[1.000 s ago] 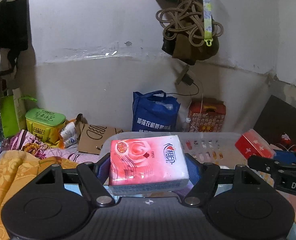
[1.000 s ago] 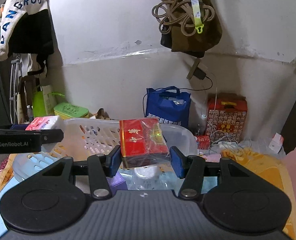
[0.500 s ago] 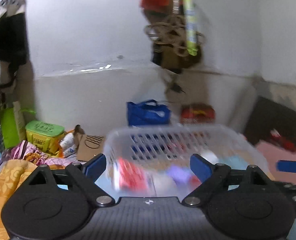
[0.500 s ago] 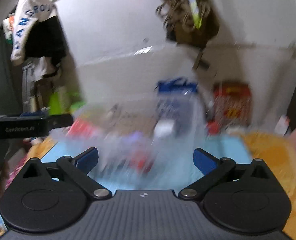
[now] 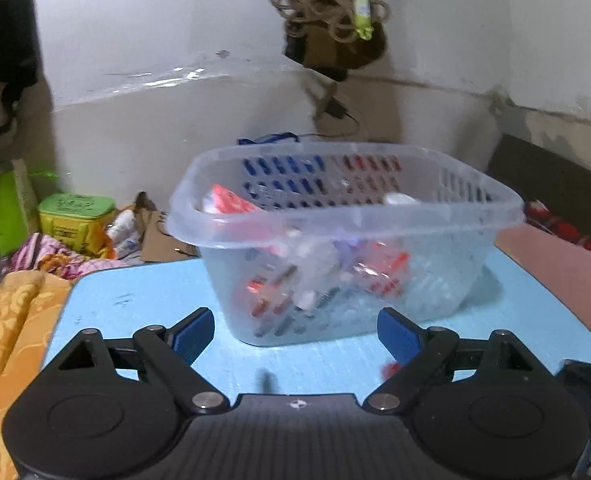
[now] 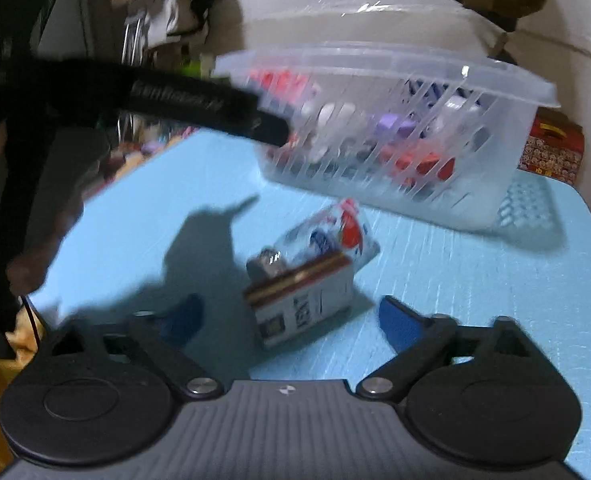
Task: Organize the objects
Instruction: 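Grasp the white KENT box with the right gripper while the left grasps the clear bottle, then carry both items over the basket and release them inside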
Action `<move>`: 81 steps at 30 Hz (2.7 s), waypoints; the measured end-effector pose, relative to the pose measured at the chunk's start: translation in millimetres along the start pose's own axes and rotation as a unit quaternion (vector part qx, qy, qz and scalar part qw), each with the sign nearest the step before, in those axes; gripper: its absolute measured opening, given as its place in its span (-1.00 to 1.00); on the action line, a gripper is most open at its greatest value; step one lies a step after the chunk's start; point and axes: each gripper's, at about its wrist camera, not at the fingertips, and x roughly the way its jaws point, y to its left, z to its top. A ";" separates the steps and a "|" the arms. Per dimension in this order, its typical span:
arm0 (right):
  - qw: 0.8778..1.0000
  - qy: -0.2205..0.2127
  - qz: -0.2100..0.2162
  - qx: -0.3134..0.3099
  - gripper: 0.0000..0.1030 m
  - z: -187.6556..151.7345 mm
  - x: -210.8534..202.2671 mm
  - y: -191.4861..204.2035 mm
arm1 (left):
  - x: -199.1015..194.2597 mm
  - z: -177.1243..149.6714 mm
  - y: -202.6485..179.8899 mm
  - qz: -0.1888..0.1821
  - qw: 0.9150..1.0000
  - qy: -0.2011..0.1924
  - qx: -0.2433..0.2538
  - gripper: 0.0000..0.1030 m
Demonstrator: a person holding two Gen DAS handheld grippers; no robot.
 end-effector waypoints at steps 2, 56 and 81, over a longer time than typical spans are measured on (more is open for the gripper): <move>1.000 -0.002 -0.006 -0.013 0.46 -1.1 0.6 2.2 | 1.0 -5.3 -6.1 -0.010 1.000 0.004 0.010 0.77; 0.996 -0.075 -0.044 0.018 -0.66 -5.3 -37.4 -44.2 | -6.2 -45.1 -47.1 -0.017 0.993 -0.011 0.114 -0.14; 0.980 -0.167 -0.103 0.021 -0.66 139.3 -57.1 -52.8 | -30.1 87.3 -14.9 0.011 0.994 -0.111 -0.009 -0.15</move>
